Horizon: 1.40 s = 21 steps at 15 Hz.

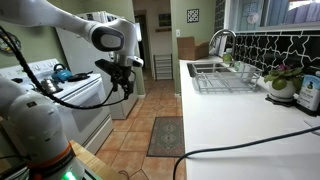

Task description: Push the button on the left of the dishwasher

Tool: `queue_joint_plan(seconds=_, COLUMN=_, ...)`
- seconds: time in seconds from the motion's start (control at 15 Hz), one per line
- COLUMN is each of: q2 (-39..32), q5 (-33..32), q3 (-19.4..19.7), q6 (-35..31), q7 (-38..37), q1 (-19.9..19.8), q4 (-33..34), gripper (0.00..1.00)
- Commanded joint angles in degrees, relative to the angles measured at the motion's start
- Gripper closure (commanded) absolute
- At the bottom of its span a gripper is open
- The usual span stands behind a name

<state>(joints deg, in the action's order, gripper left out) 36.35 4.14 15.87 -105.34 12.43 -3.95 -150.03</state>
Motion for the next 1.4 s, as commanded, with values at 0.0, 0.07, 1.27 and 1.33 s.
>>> queue_joint_plan(seconds=0.0, q2=-0.26, q5=0.70, q3=-1.21, q6=0.14, q7=0.70, q1=-1.36, q4=0.09, gripper=0.00)
queue_joint_plan(seconds=0.07, q2=-1.29, q5=0.62, q3=-1.73, q6=-0.36, q7=-0.87, q1=-1.58, q4=0.75, gripper=0.00)
queue_joint_plan(seconds=1.27, q2=-34.81, q5=-47.72, q3=-24.32, q6=-11.40, q7=-30.90, q1=1.49, q4=22.56, gripper=0.00)
queue_joint_plan(seconds=1.33, q2=-36.24, q5=-50.21, q3=-23.85, q6=-12.00, q7=-31.26, q1=2.16, q4=23.47, gripper=0.00)
